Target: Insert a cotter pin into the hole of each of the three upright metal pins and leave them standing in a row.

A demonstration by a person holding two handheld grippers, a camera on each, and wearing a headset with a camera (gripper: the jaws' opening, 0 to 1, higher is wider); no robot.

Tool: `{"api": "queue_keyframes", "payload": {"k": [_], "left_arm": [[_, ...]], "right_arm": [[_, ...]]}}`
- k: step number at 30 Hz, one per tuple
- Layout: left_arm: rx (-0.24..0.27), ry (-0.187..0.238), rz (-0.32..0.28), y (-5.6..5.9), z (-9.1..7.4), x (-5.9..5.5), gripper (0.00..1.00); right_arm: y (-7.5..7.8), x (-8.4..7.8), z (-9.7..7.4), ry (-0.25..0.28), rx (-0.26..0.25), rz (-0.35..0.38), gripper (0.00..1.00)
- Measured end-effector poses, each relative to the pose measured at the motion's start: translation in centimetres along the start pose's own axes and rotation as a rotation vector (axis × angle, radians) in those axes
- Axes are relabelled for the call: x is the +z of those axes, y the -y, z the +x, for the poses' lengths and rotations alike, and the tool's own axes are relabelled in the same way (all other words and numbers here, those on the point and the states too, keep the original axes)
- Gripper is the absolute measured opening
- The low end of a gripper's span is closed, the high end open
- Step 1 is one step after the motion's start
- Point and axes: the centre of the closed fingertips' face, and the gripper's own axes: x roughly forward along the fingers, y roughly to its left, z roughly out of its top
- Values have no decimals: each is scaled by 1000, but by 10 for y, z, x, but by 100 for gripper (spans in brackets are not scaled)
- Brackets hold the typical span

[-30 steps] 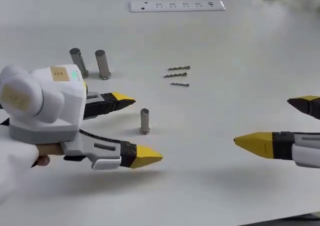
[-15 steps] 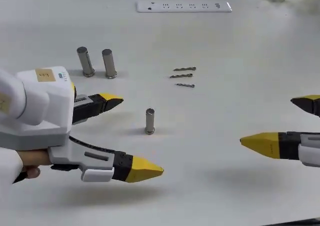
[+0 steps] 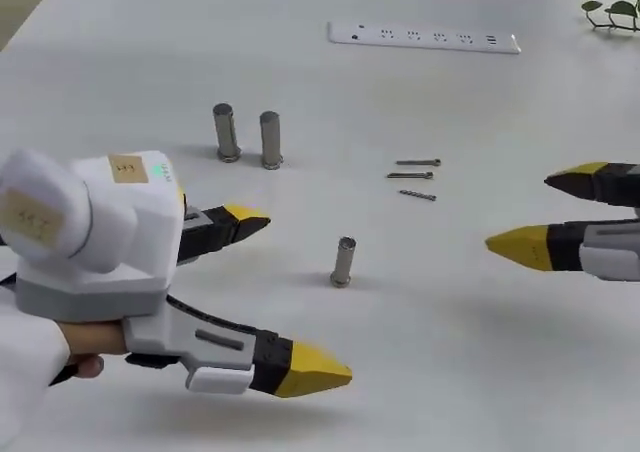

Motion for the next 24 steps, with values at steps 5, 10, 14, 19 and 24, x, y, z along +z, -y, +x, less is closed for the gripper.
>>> {"api": "queue_keyframes", "payload": {"k": [5,10,14,19,24], "left_arm": [[19,67,-30,3,-6,10,99],[35,80,-25,5,-8,12,99],[49,66,-39,2,-7,3,99],[47,56,-67,2,-7,-9,99],[53,71,-87,4,-8,-10,98]], "right_arm": [[9,4,12,-48,35,-97,49],[14,11,24,-83,52,-161,47],[24,13,36,-115,79,-208,43],[20,11,48,-180,132,-285,40],[15,11,62,-212,164,-290,36]]}}
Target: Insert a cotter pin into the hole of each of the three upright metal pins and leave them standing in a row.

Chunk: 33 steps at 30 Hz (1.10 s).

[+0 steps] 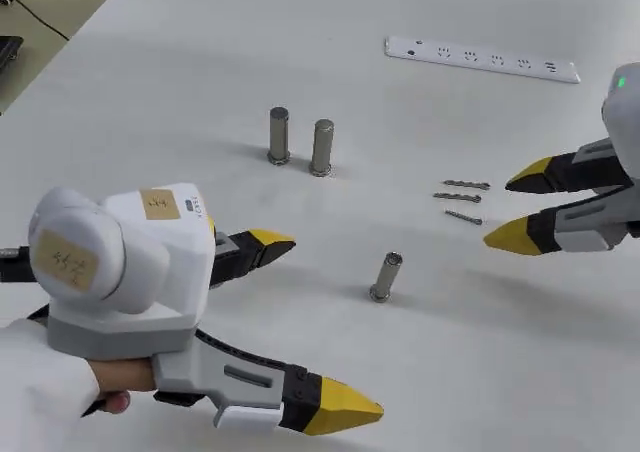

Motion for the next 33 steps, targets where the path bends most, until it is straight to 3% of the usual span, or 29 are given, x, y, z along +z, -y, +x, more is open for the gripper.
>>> {"api": "queue_keyframes", "payload": {"k": [6,12,29,33], "left_arm": [[32,19,-18,-4,-2,1,97],[42,55,-47,-4,-2,7,97],[57,58,-68,-11,-6,7,94],[63,60,-71,-13,-7,8,93]], "right_arm": [[-4,-4,15,-45,51,-13,18],[-3,-9,26,-88,62,-40,17],[19,-18,43,-157,39,-26,11],[15,-20,44,-166,48,-33,5]]}}
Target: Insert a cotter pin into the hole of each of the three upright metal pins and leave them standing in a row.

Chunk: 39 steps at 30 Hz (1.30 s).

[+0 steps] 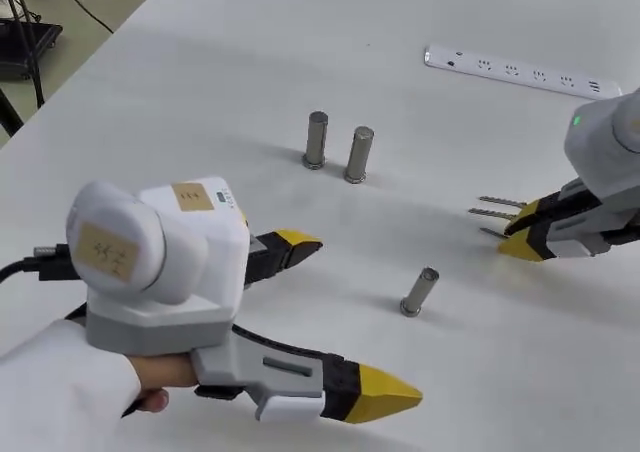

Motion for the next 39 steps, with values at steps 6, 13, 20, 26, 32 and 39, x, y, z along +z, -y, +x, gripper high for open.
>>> {"api": "queue_keyframes", "payload": {"k": [6,13,20,26,32,39], "left_arm": [[10,-6,3,-3,-1,0,89],[17,-6,6,-7,0,3,88],[31,2,15,-9,-2,10,87],[46,66,-28,-11,-8,23,82],[60,83,-45,-12,-10,28,78],[44,100,-45,-10,-5,44,68]], "right_arm": [[-3,1,-1,-9,-10,-83,1],[-4,1,-1,-44,-41,-97,0],[-7,1,-2,-48,-66,-106,0],[-9,9,-16,4,-119,-93,0],[-19,23,-42,112,-186,-103,0],[-34,45,-77,205,-360,-294,0]]}}
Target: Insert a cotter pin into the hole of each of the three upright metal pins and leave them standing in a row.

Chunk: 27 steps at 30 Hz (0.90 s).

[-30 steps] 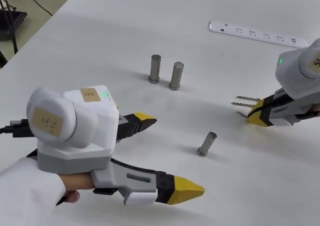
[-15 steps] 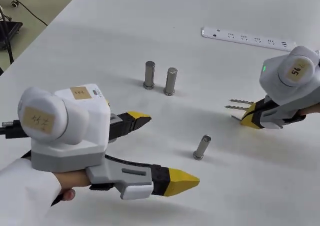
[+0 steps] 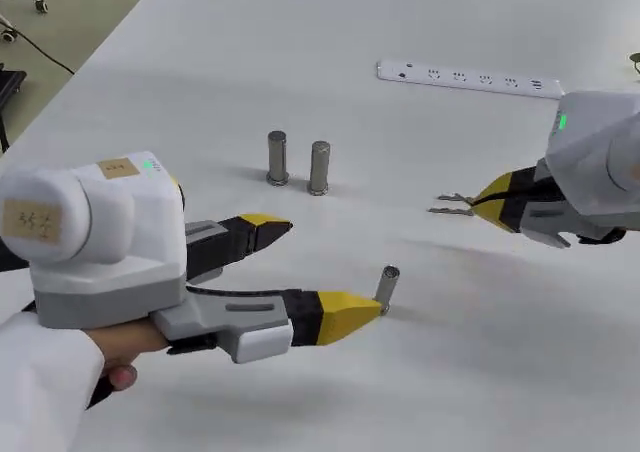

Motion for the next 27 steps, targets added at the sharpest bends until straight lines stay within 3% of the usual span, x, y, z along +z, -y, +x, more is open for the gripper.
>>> {"api": "queue_keyframes", "payload": {"k": [10,12,18,27], "left_arm": [[-62,25,-2,12,23,34,48],[-83,21,-8,17,29,37,43],[-108,-12,-20,28,42,35,31],[-136,-7,-5,41,51,37,21]], "right_arm": [[-17,32,-29,74,-96,-94,0],[-15,36,-33,61,-135,-171,0],[-22,42,-37,61,-164,-210,0],[-35,53,-38,76,-173,-224,0]]}}
